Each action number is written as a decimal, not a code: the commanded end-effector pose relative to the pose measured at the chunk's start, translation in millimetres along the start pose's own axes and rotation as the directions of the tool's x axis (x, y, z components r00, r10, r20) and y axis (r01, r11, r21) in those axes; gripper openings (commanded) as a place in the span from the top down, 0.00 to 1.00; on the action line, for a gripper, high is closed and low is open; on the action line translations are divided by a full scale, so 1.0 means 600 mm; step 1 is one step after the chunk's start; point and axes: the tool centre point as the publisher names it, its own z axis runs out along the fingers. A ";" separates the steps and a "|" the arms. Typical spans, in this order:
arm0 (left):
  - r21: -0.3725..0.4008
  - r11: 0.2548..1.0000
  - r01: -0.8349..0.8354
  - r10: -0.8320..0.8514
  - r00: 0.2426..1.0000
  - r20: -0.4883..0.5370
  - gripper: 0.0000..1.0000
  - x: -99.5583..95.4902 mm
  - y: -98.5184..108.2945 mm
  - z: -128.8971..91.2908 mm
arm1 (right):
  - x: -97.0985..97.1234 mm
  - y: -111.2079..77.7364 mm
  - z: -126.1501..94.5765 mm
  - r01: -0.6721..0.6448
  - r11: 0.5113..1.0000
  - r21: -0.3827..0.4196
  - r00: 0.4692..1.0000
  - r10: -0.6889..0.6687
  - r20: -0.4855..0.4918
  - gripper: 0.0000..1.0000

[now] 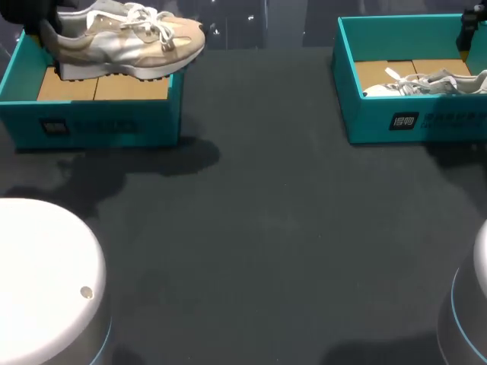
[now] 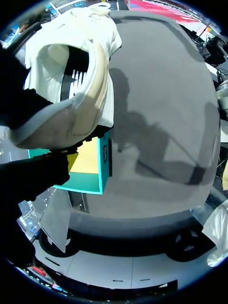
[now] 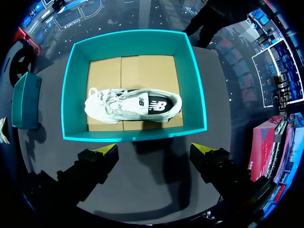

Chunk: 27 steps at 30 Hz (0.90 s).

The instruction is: Take the shoe out of the shoebox, open the shoe tongue, remove and reinsert the insole, then place the shoe into the shoebox

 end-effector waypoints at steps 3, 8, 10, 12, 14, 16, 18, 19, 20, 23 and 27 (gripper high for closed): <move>-0.162 0.987 -0.017 0.014 1.000 -0.020 1.00 -0.032 -0.123 -0.005 | 0.000 -0.001 0.000 0.000 1.000 -0.001 1.000 0.000 0.000 0.00; -0.144 0.989 -0.032 0.029 0.999 -0.027 1.00 -0.065 -0.180 -0.003 | 0.000 -0.001 0.000 0.000 1.000 -0.001 1.000 0.000 0.000 0.00; -0.138 0.989 -0.046 0.043 0.999 -0.026 1.00 -0.079 -0.205 -0.003 | 0.000 -0.001 0.000 0.000 1.000 -0.001 1.000 0.000 0.000 0.00; -0.139 0.989 -0.059 0.056 0.998 -0.025 1.00 -0.092 -0.230 -0.003 | 0.000 -0.001 0.000 0.000 1.000 -0.001 1.000 0.000 0.000 0.00; -0.142 0.987 -0.072 0.068 0.997 -0.027 1.00 -0.102 -0.248 -0.002 | 0.000 -0.001 0.000 0.000 1.000 -0.001 1.000 0.000 0.000 0.00; -0.140 0.986 -0.090 0.087 0.996 -0.028 1.00 -0.115 -0.271 0.000 | 0.000 -0.001 0.000 0.000 1.000 -0.001 1.000 0.000 0.000 0.00; -0.137 0.985 -0.107 0.103 0.994 -0.032 1.00 -0.126 -0.289 0.003 | 0.000 -0.001 0.000 0.000 1.000 -0.001 1.000 0.000 0.000 0.00; -0.136 0.984 -0.111 0.108 0.994 -0.034 1.00 -0.131 -0.297 0.005 | 0.000 -0.001 0.000 0.000 1.000 -0.001 1.000 0.000 0.000 0.00; -0.132 0.984 -0.118 0.115 0.993 -0.036 1.00 -0.137 -0.305 0.006 | 0.000 -0.001 0.000 0.000 1.000 -0.001 1.000 0.000 0.000 0.00; -0.123 0.983 -0.136 0.132 0.990 -0.038 1.00 -0.152 -0.324 0.010 | 0.000 -0.001 0.000 0.000 1.000 -0.001 1.000 0.000 0.000 0.00; -0.106 0.984 -0.145 0.142 0.989 -0.039 1.00 -0.175 -0.339 0.020 | 0.000 -0.001 0.000 0.000 1.000 -0.001 1.000 0.000 0.000 0.00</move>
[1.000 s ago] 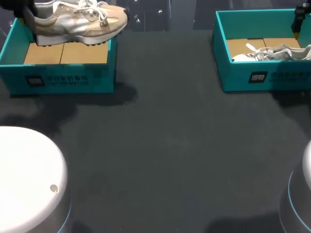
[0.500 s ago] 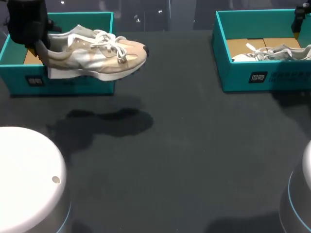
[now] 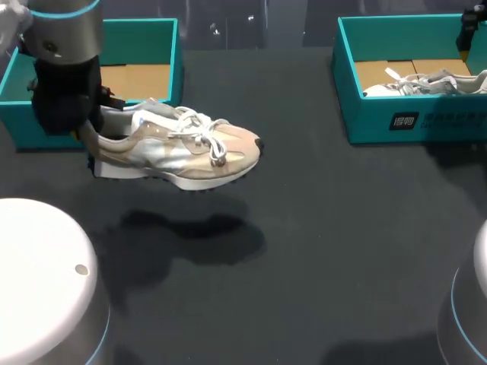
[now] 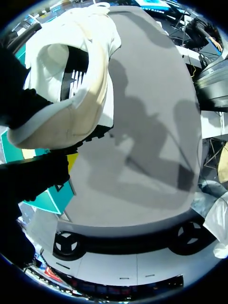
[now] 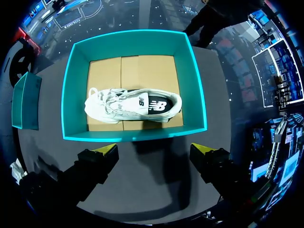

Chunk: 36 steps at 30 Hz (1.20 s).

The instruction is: Take the shoe out of the shoebox, open the shoe tongue, remove and reinsert the insole, then place the shoe into the shoebox

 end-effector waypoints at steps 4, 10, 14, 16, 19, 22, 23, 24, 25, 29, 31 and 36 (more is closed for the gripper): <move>-0.101 0.995 -0.007 0.006 1.000 -0.010 1.00 -0.038 -0.024 0.020 | 0.000 -0.001 0.000 0.000 1.000 -0.001 1.000 0.000 0.000 0.00; -0.098 0.995 -0.021 0.020 1.000 -0.012 1.00 -0.075 -0.028 0.037 | 0.000 -0.001 0.000 0.000 1.000 -0.001 1.000 0.000 0.000 0.00; -0.092 0.995 -0.031 0.030 0.999 -0.015 1.00 -0.102 -0.029 0.051 | 0.000 -0.001 0.000 0.000 1.000 -0.001 1.000 0.000 0.000 0.00; -0.086 0.996 -0.038 0.036 0.999 -0.019 1.00 -0.115 -0.030 0.059 | 0.000 -0.001 0.000 0.000 1.000 -0.001 1.000 0.000 0.000 0.00; -0.085 0.996 -0.039 0.036 0.999 -0.030 1.00 -0.135 -0.032 0.074 | 0.000 -0.001 0.000 0.000 1.000 -0.001 1.000 0.000 0.000 0.00; -0.073 0.997 -0.039 0.036 0.999 -0.041 1.00 -0.154 -0.029 0.088 | 0.000 -0.001 0.000 0.000 1.000 -0.001 1.000 0.000 0.000 0.00; -0.068 0.997 -0.037 0.034 0.998 -0.044 1.00 -0.160 -0.028 0.093 | 0.000 -0.001 0.000 0.000 1.000 -0.001 1.000 0.000 0.000 0.00; -0.065 0.997 -0.036 0.034 0.998 -0.045 1.00 -0.166 -0.027 0.096 | 0.000 -0.001 0.000 0.000 1.000 -0.001 1.000 0.000 0.000 0.00; -0.064 0.997 -0.036 0.033 0.998 -0.046 1.00 -0.171 -0.026 0.100 | 0.000 -0.001 0.000 0.000 1.000 -0.001 1.000 0.000 0.000 0.00; -0.040 0.999 -0.029 0.027 0.998 -0.055 1.00 -0.189 -0.023 0.116 | 0.000 -0.001 0.000 0.000 1.000 -0.001 1.000 0.000 0.000 0.00; -0.035 0.999 -0.029 0.027 0.998 -0.055 1.00 -0.197 -0.023 0.125 | 0.000 -0.001 0.000 0.000 1.000 -0.001 1.000 0.000 0.000 0.00; -0.020 1.000 -0.008 0.007 0.997 -0.075 1.00 -0.220 -0.019 0.148 | 0.000 -0.001 0.000 0.000 1.000 -0.001 1.000 0.000 0.000 0.00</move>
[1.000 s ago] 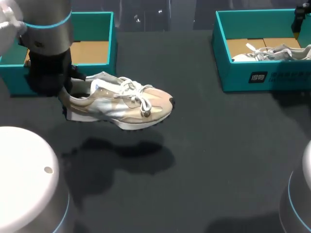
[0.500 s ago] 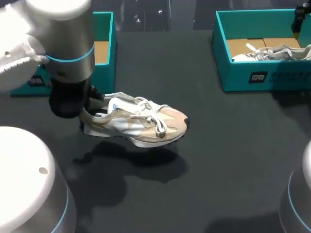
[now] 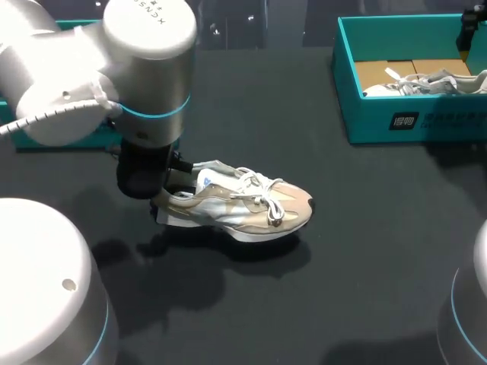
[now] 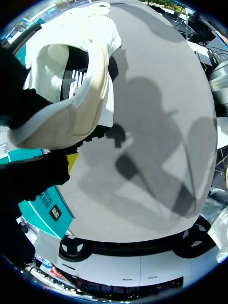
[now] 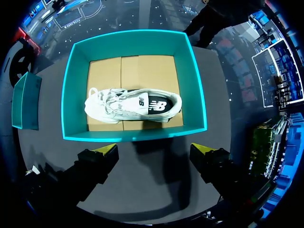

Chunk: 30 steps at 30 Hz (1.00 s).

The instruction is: Take the shoe out of the shoebox, open the shoe tongue, remove and reinsert the insole, then place the shoe into the shoebox

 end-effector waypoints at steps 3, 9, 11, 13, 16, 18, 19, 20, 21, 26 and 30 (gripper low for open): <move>0.033 0.999 0.022 -0.020 0.999 -0.047 1.00 -0.052 0.017 0.029 | 0.000 -0.001 0.000 0.000 1.000 -0.001 1.000 0.000 0.000 0.00; 0.025 0.999 0.037 -0.035 0.998 -0.048 1.00 -0.083 0.014 0.054 | 0.000 -0.001 0.000 0.000 1.000 -0.001 1.000 0.000 0.000 0.00; 0.020 0.999 0.035 -0.035 0.998 -0.045 1.00 -0.092 0.011 0.064 | 0.000 -0.001 0.000 0.000 1.000 -0.001 1.000 0.000 0.000 0.00; 0.018 0.999 0.033 -0.032 0.998 -0.046 1.00 -0.101 0.008 0.074 | 0.000 -0.001 0.000 0.000 1.000 -0.001 1.000 0.000 0.000 0.00; 0.012 1.000 0.023 -0.022 0.999 -0.046 1.00 -0.107 0.001 0.088 | 0.000 -0.001 0.000 0.000 1.000 -0.001 1.000 0.000 0.000 0.00; 0.007 1.000 0.019 -0.018 0.999 -0.048 1.00 -0.116 -0.002 0.098 | 0.000 -0.001 0.000 0.000 1.000 -0.001 1.000 0.000 0.000 0.00; 0.005 1.000 0.015 -0.015 0.999 -0.048 1.00 -0.120 -0.003 0.102 | 0.000 -0.001 0.000 0.000 1.000 -0.001 1.000 0.000 0.000 0.00; 0.006 1.000 0.011 -0.010 0.999 -0.045 1.00 -0.122 -0.005 0.106 | 0.000 -0.001 0.000 0.000 1.000 -0.001 1.000 0.000 0.000 0.00; 0.005 1.000 0.010 -0.010 0.999 -0.045 1.00 -0.126 -0.006 0.110 | 0.000 -0.001 0.000 0.000 1.000 -0.001 1.000 0.000 0.000 0.00; 0.000 1.000 0.007 -0.007 0.999 -0.047 1.00 -0.135 -0.012 0.121 | 0.000 -0.001 0.000 0.000 1.000 -0.001 1.000 0.000 0.000 0.00; -0.004 1.000 0.009 -0.009 0.999 -0.051 1.00 -0.138 -0.015 0.128 | 0.000 -0.001 0.000 0.000 1.000 -0.001 1.000 0.000 0.000 0.00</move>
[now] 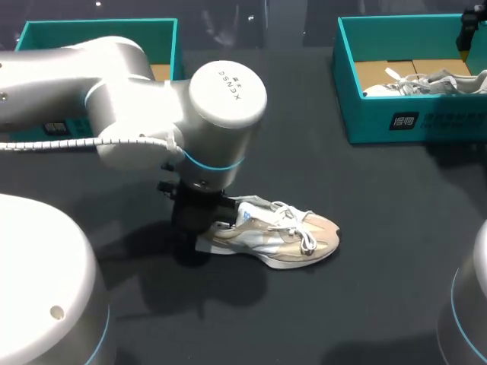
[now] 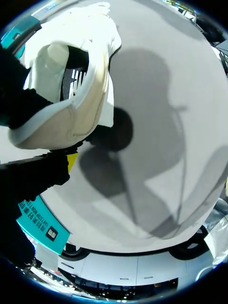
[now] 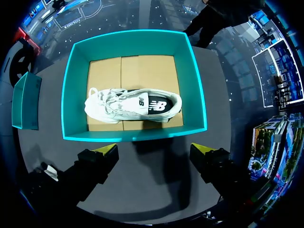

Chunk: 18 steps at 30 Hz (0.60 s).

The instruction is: Take the shoe out of the shoebox, open the shoe tongue, remove and reinsert the insole, then place the shoe into the shoebox

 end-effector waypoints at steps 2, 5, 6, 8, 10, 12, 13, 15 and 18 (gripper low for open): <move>-0.002 1.000 0.004 -0.004 1.000 -0.010 1.00 -0.008 -0.001 0.009 | 0.000 -0.001 0.000 0.000 1.000 -0.001 1.000 0.000 0.000 0.00; 0.001 1.000 0.008 -0.008 1.000 -0.013 1.00 -0.009 0.000 0.012 | 0.000 -0.001 0.000 0.000 1.000 -0.001 1.000 0.000 0.000 0.00; 0.004 1.000 0.010 -0.010 1.000 -0.013 1.00 -0.009 0.001 0.013 | 0.000 -0.001 0.000 0.000 1.000 -0.001 1.000 0.000 0.000 0.00; 0.006 1.000 0.011 -0.011 1.000 -0.014 1.00 -0.009 0.002 0.016 | 0.000 -0.001 0.000 0.000 1.000 -0.001 1.000 0.000 0.000 0.00; 0.008 1.000 0.013 -0.013 1.000 -0.013 1.00 -0.008 0.003 0.018 | 0.000 -0.001 0.000 0.000 1.000 -0.001 1.000 0.000 0.000 0.00; 0.011 1.000 0.013 -0.013 1.000 -0.010 0.67 -0.006 0.003 0.019 | 0.000 -0.001 0.000 0.000 1.000 -0.001 1.000 0.000 0.000 0.00; 0.012 1.000 0.012 -0.012 1.000 -0.007 0.45 -0.005 0.003 0.020 | 0.000 -0.001 0.000 0.000 1.000 -0.001 1.000 0.000 0.000 0.00; 0.016 1.000 0.013 -0.013 1.000 0.000 0.18 -0.003 0.003 0.019 | 0.000 -0.001 0.000 0.000 1.000 -0.001 1.000 0.000 0.000 0.00; 0.026 0.999 0.018 -0.019 1.000 0.015 0.00 0.002 0.002 0.010 | 0.000 -0.001 0.000 0.000 1.000 -0.001 1.000 0.000 0.000 0.00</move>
